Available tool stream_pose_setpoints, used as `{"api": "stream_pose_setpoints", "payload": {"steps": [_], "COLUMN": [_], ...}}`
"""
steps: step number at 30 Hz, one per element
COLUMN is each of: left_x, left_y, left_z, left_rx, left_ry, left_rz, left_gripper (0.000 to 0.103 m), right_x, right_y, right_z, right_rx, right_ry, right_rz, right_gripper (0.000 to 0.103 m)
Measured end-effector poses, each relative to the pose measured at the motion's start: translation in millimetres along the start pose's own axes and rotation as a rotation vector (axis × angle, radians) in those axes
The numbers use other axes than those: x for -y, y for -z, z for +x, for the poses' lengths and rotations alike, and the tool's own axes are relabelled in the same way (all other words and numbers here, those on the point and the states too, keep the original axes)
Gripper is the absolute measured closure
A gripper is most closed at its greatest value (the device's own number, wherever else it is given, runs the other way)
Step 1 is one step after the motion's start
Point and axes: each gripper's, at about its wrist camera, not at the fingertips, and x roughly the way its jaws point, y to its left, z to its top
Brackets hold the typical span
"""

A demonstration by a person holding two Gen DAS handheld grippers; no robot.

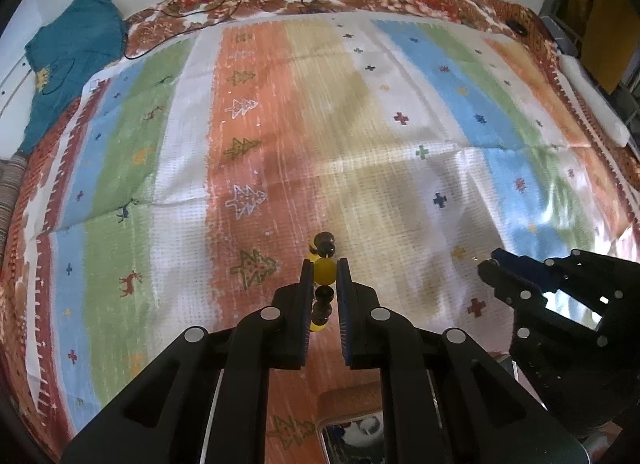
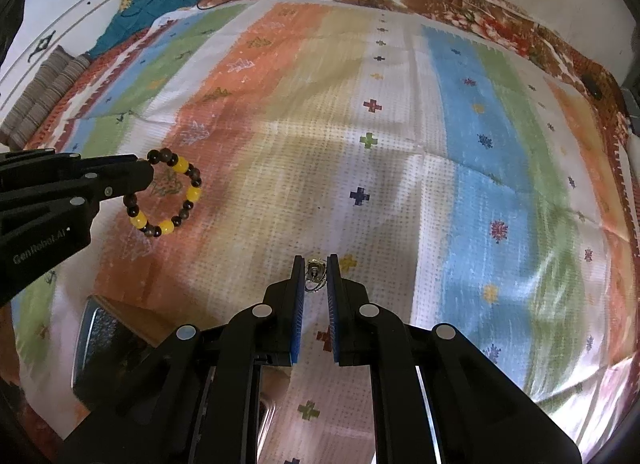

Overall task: Organize jewelry
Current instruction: 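Carry the yellow-black bracelet with left gripper while right gripper carries the charm to the tin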

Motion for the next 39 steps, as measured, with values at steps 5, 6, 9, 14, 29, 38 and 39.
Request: {"api": "stream_pose_setpoints", "payload": {"steps": [5, 6, 9, 14, 29, 38, 39], "left_x": [-3, -3, -1, -2, 24, 35, 35], "left_y": [0, 0, 3, 10, 31, 45, 47], "left_z": [-16, -19, -27, -38, -84, -105, -106], "left_rx": [0.022, 0.026, 0.036, 0.048, 0.124, 0.153, 0.154], "left_ry": [0.022, 0.022, 0.028, 0.048, 0.088, 0.112, 0.114], "left_rz": [-0.006, -0.003, -0.002, -0.010, 0.050, 0.069, 0.070], "left_gripper": [0.092, 0.092, 0.092, 0.092, 0.092, 0.092, 0.092], "right_x": [1, 2, 0, -4, -18, -24, -24], "right_y": [2, 2, 3, 7, 24, 32, 33], "right_z": [-11, -13, -19, -33, -67, -77, -78], "right_rx": [0.019, 0.023, 0.032, 0.057, 0.115, 0.133, 0.134], "right_ry": [0.000, 0.000, -0.005, -0.013, -0.030, -0.037, -0.039], "right_rz": [0.005, 0.006, -0.003, -0.016, -0.037, -0.048, -0.049], "right_gripper": [0.091, 0.091, 0.091, 0.091, 0.091, 0.091, 0.091]}}
